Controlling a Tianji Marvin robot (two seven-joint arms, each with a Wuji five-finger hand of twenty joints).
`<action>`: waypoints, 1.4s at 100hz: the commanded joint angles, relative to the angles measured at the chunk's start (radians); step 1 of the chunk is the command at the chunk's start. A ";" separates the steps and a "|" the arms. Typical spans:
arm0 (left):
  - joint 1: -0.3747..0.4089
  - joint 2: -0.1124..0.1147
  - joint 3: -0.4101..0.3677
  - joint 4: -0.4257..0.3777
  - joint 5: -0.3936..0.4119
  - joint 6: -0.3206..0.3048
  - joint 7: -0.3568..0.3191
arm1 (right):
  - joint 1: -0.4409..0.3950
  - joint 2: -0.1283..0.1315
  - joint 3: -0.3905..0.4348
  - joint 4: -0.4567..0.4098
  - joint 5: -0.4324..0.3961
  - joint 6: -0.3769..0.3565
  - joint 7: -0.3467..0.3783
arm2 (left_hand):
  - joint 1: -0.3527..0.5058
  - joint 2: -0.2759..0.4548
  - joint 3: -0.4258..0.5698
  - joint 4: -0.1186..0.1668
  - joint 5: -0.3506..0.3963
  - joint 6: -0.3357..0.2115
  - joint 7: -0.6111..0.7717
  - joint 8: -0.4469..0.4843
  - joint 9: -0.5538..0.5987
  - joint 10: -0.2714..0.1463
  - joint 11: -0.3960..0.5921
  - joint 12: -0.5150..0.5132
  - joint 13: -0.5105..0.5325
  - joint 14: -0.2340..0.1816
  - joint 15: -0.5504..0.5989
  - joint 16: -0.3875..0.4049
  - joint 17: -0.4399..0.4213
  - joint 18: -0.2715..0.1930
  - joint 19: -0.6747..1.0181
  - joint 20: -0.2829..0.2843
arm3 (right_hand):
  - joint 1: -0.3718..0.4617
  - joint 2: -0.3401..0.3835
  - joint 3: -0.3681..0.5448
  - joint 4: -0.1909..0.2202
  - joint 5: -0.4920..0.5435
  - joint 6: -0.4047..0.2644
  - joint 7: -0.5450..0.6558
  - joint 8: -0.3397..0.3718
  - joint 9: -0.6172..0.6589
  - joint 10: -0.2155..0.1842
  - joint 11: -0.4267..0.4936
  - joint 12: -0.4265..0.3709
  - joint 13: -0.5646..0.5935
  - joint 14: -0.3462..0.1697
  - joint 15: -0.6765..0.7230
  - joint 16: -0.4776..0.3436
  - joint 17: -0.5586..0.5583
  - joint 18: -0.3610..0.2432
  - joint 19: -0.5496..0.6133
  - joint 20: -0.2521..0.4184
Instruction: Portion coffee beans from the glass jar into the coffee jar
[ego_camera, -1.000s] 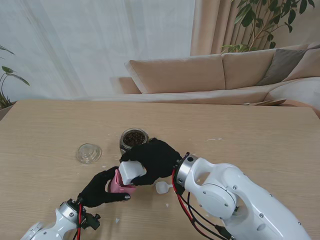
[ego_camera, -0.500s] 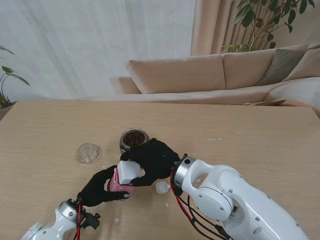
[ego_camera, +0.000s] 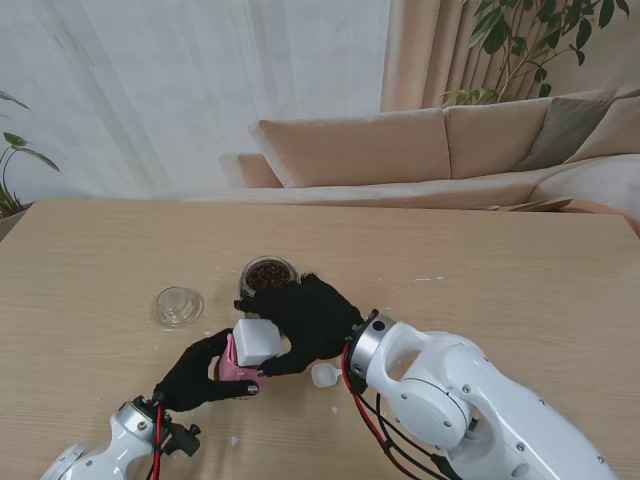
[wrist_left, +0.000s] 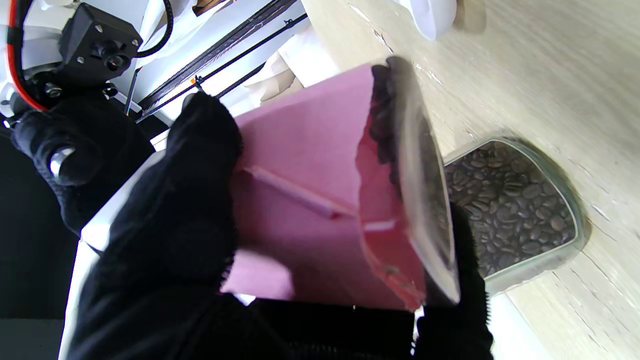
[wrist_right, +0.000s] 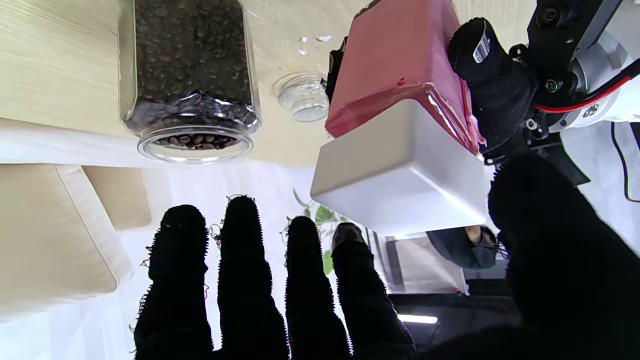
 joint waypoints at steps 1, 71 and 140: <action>0.003 -0.007 -0.002 -0.004 -0.001 0.002 -0.011 | -0.021 -0.003 0.006 -0.016 -0.005 0.005 0.007 | 0.273 0.166 0.253 0.011 0.072 -0.210 0.198 0.063 0.069 -0.130 0.104 0.068 0.000 -0.019 0.003 0.001 0.005 -0.017 0.008 0.004 | -0.039 0.015 -0.015 0.008 -0.021 0.014 -0.022 -0.015 -0.030 0.017 -0.020 -0.020 -0.031 0.033 -0.034 -0.024 -0.022 0.025 -0.033 -0.017; 0.000 -0.004 -0.017 -0.001 -0.035 -0.006 -0.034 | -0.106 -0.003 0.106 -0.049 -0.043 -0.089 -0.034 | 0.270 0.164 0.255 0.011 0.072 -0.211 0.198 0.062 0.073 -0.130 0.106 0.069 0.002 -0.018 0.003 0.002 0.008 -0.016 0.012 0.005 | 0.277 -0.114 0.290 0.071 -0.185 -0.425 0.081 0.161 -0.141 -0.096 -0.014 -0.021 -0.085 0.016 -0.086 -0.044 -0.065 0.020 -0.111 -0.034; 0.011 0.012 -0.020 -0.016 -0.094 0.002 -0.105 | -0.046 -0.005 0.075 0.047 -0.079 -0.211 -0.124 | 0.271 0.166 0.250 0.012 0.072 -0.212 0.196 0.062 0.073 -0.129 0.103 0.067 0.005 -0.017 0.006 -0.001 0.012 -0.013 0.018 0.011 | 0.362 -0.211 0.378 -0.004 -0.123 -0.485 0.061 0.200 -0.149 -0.138 0.029 -0.021 -0.071 -0.016 -0.047 -0.036 -0.051 -0.009 -0.091 -0.027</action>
